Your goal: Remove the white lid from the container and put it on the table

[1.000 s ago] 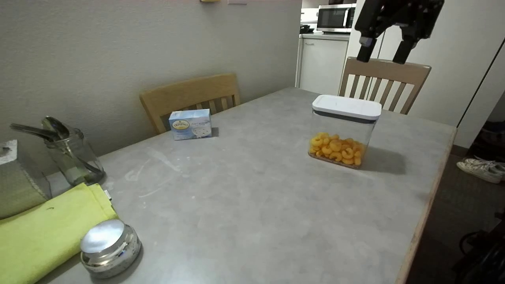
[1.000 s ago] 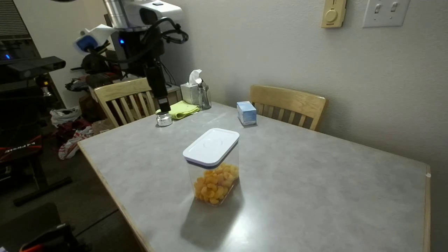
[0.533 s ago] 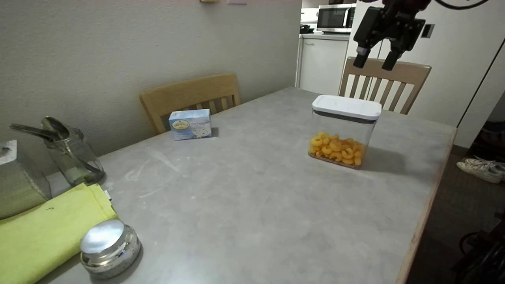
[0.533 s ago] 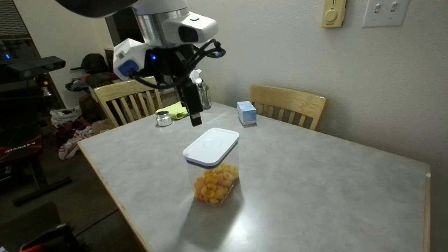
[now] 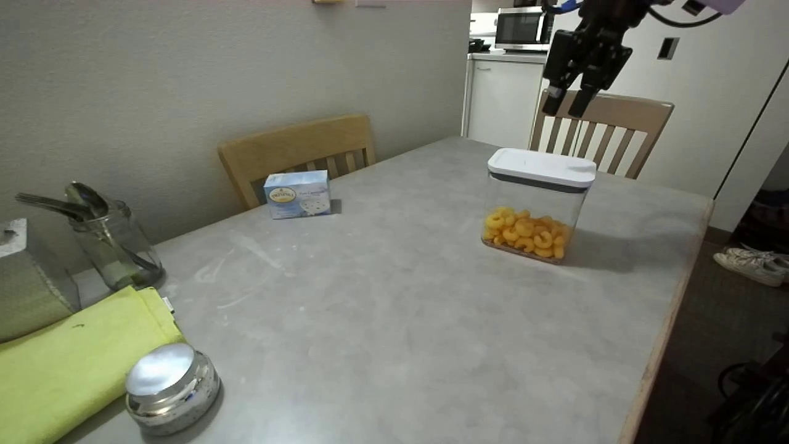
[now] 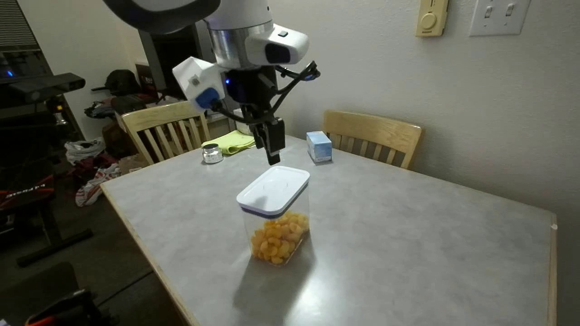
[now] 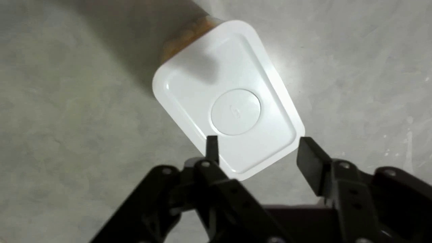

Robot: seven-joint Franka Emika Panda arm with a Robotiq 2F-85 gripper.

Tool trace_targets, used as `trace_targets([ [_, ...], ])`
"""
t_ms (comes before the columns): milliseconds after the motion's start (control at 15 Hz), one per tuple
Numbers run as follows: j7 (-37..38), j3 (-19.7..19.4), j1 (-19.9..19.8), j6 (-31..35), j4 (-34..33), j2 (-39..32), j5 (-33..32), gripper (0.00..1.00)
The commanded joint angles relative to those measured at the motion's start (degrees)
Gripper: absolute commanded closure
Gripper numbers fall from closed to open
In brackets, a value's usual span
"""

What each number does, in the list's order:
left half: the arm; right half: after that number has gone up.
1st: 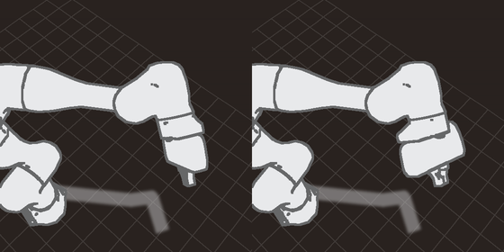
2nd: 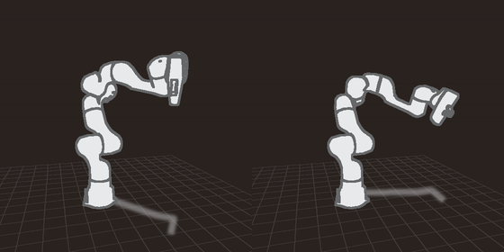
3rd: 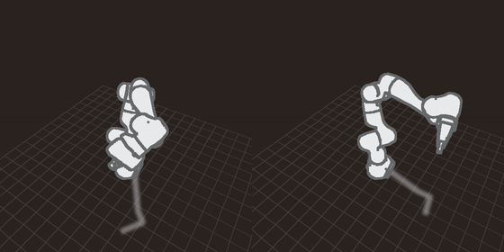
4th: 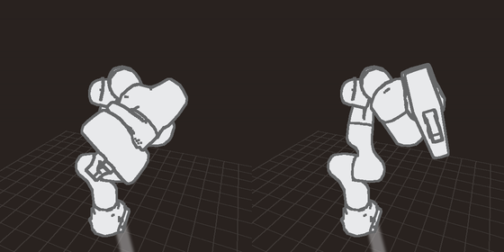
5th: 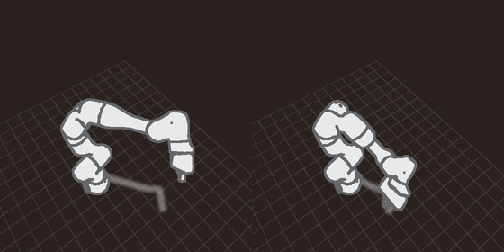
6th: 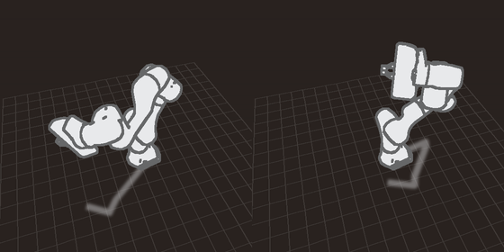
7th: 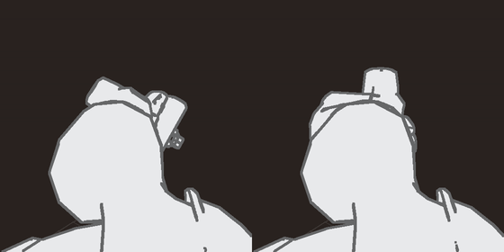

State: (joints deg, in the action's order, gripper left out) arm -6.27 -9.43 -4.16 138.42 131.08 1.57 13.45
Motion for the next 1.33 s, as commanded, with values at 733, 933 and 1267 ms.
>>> trace_targets([
  [733,-10.9,2.6,-1.7,-1.2,-7.3,-8.7,-0.2,1.00],
  [933,-10.4,2.6,-1.8,-0.9,-6.2,-9.0,-0.5,1.00],
  [1267,-9.2,2.6,-2.0,-1.3,-4.1,-7.6,-0.7,1.00],
])
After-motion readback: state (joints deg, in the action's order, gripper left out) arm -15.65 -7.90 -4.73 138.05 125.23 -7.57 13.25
